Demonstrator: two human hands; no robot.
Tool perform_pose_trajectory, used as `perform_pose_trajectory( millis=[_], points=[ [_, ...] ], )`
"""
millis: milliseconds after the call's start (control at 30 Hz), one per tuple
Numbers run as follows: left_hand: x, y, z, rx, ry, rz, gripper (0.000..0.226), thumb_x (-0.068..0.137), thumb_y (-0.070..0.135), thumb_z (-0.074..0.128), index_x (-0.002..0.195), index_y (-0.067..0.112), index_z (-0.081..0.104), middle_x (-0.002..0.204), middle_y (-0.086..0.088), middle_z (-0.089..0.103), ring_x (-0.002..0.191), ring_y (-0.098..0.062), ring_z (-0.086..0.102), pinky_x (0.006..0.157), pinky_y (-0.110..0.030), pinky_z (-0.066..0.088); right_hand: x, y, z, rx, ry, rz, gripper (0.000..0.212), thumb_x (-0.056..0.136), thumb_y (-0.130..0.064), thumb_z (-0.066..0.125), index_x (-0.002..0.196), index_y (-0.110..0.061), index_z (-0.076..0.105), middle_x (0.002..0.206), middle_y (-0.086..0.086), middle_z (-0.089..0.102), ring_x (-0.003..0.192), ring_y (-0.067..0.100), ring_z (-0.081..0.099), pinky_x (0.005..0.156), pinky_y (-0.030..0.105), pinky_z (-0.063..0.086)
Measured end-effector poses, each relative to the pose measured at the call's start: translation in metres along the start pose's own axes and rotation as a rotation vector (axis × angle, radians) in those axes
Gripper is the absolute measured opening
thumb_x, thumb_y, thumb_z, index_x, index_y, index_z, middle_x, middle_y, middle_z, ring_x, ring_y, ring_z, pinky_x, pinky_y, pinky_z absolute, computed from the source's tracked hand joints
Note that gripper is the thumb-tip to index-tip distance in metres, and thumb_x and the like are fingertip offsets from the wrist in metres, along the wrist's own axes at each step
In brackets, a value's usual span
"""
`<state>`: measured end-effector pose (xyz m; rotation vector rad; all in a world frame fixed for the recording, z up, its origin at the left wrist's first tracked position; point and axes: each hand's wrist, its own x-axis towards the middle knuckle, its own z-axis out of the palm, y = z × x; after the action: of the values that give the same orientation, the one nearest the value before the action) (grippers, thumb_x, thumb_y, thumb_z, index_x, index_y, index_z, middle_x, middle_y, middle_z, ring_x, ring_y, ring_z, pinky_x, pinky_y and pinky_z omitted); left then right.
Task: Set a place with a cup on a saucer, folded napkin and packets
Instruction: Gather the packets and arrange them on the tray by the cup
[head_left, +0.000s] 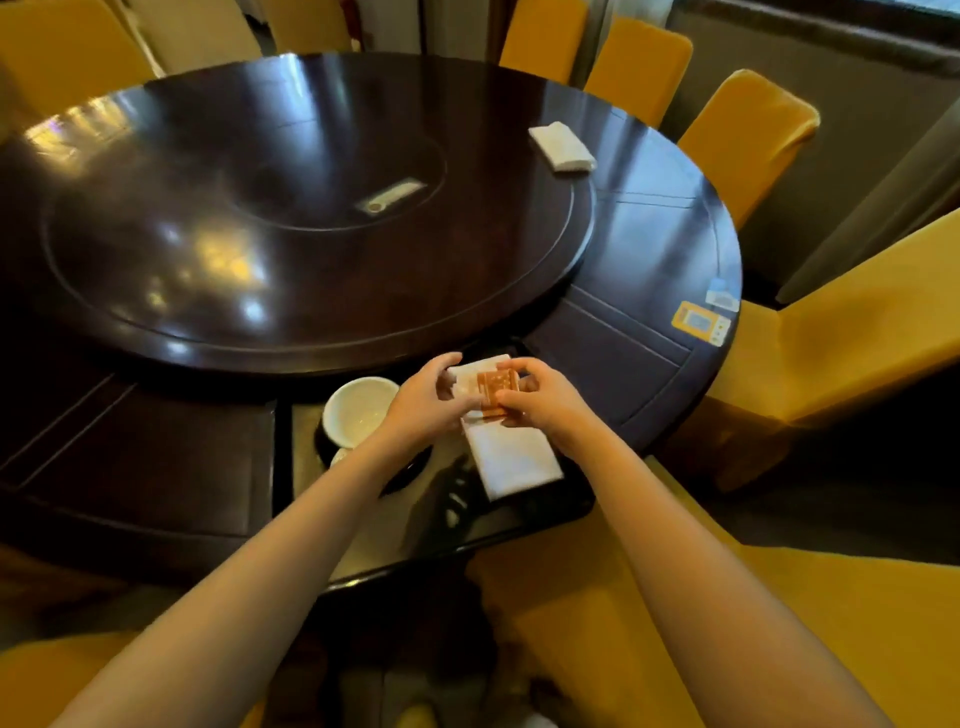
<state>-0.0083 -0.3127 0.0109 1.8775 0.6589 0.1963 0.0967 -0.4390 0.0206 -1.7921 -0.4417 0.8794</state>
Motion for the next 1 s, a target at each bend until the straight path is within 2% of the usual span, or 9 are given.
perform_pose_trajectory(
  millis=[67,133,167,233,300,433,733,867,1000],
  points=[
    [-0.024,-0.019,-0.008,0.003,0.071,-0.033,0.043,0.080,0.009,0.067,0.121,0.015,0.056,0.095,-0.002,0.058,0.089,-0.021,0.063,0.081,-0.038,0.056,-0.010,0.013,0.023,-0.052,-0.024,-0.020,0.043,0.087,-0.001,0.059,0.127,-0.013,0.050,0.097,0.006,0.059,0.090,0.022,0.063,0.072,0.031,0.059],
    [-0.052,-0.047,-0.017,0.068,0.212,-0.062,0.028,0.082,0.010,0.065,0.107,0.021,0.063,0.090,0.006,0.059,0.080,-0.004,0.058,0.069,-0.013,0.049,-0.016,0.029,0.058,-0.225,-0.089,-0.078,0.040,0.086,-0.005,0.061,0.125,-0.012,0.053,0.106,0.007,0.062,0.099,0.021,0.062,0.087,0.036,0.054],
    [-0.070,-0.064,-0.025,0.082,0.297,-0.079,0.022,0.084,0.013,0.063,0.103,0.024,0.063,0.089,0.013,0.058,0.079,0.001,0.055,0.064,-0.008,0.043,-0.020,0.037,0.082,-0.312,-0.135,-0.104,0.035,0.086,-0.008,0.061,0.120,-0.014,0.056,0.106,0.004,0.065,0.099,0.017,0.062,0.088,0.032,0.053],
    [-0.087,-0.073,-0.015,0.144,0.335,0.022,0.016,0.088,0.019,0.060,0.102,0.025,0.064,0.091,0.020,0.057,0.084,0.002,0.053,0.070,-0.011,0.041,-0.029,0.054,0.085,-0.320,-0.104,-0.138,0.025,0.087,-0.012,0.061,0.111,-0.017,0.058,0.098,-0.008,0.065,0.091,0.004,0.061,0.080,0.016,0.050],
    [-0.100,-0.085,-0.012,0.212,0.342,0.086,0.020,0.088,0.018,0.059,0.107,0.022,0.064,0.098,0.012,0.062,0.091,-0.003,0.056,0.078,-0.020,0.047,-0.034,0.065,0.094,-0.325,-0.083,-0.164,0.021,0.086,-0.012,0.062,0.105,-0.022,0.057,0.090,-0.015,0.060,0.084,-0.005,0.057,0.069,0.007,0.045],
    [-0.118,-0.122,-0.007,0.315,0.390,0.119,0.027,0.082,0.006,0.064,0.106,0.018,0.065,0.095,0.004,0.065,0.089,-0.005,0.053,0.078,-0.016,0.045,-0.034,0.095,0.114,-0.390,-0.106,-0.189,0.021,0.085,-0.011,0.063,0.100,-0.024,0.056,0.094,-0.005,0.059,0.087,0.005,0.058,0.074,0.016,0.047],
    [-0.121,-0.148,0.008,0.182,0.311,0.024,0.030,0.081,0.005,0.065,0.108,0.018,0.063,0.100,0.007,0.060,0.089,-0.003,0.055,0.076,-0.006,0.042,-0.032,0.120,0.109,-0.341,-0.167,-0.136,0.033,0.086,-0.005,0.061,0.114,-0.022,0.056,0.094,-0.014,0.057,0.083,0.003,0.056,0.077,0.017,0.049],
    [-0.117,-0.146,0.007,0.104,0.310,-0.049,0.026,0.084,0.010,0.063,0.109,0.019,0.062,0.099,0.005,0.061,0.086,-0.004,0.056,0.073,-0.012,0.046,-0.029,0.118,0.104,-0.295,-0.197,-0.114,0.032,0.087,-0.006,0.060,0.113,-0.024,0.055,0.099,-0.009,0.060,0.089,0.004,0.060,0.074,0.016,0.050],
    [-0.107,-0.144,0.001,-0.032,0.251,-0.245,0.025,0.085,0.010,0.063,0.108,0.019,0.061,0.101,-0.002,0.064,0.086,-0.013,0.062,0.063,-0.020,0.052,-0.024,0.116,0.104,-0.315,-0.195,-0.077,0.024,0.088,-0.013,0.061,0.111,-0.020,0.057,0.095,-0.012,0.060,0.085,0.001,0.059,0.067,0.012,0.048]
  ],
)
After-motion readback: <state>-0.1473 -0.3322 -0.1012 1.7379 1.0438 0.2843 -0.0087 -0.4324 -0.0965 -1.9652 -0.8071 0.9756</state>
